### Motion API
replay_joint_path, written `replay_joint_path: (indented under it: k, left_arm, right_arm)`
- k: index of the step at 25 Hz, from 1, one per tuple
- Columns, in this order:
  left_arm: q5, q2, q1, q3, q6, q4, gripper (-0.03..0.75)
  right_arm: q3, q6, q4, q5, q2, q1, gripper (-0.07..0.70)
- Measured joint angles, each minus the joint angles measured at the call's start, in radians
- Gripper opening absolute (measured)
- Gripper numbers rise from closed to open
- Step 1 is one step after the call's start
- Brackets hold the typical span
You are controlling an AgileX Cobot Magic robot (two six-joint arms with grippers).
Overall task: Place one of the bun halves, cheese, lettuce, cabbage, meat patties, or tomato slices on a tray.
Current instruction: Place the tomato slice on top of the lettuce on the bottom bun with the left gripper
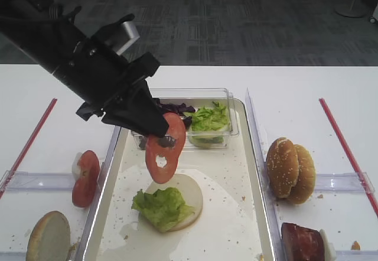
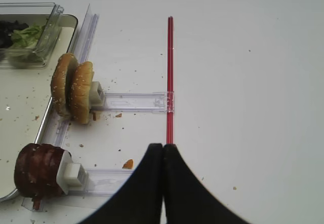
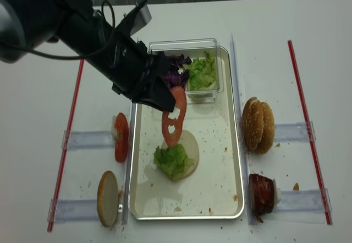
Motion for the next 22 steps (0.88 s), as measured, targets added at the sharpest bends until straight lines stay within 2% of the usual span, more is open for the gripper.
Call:
replay_joint_path:
  k: [7,22]
  left_arm:
    - [-0.004,0.070,-0.004,0.022,0.035,-0.086,0.052]
    - [-0.023,0.220,-0.004,0.024,0.051,-0.120,0.052]
  right_arm:
    - [0.000,0.000,0.000,0.000,0.000,0.000,0.036]
    - [0.000,0.000,0.000,0.000,0.000,0.000,0.036]
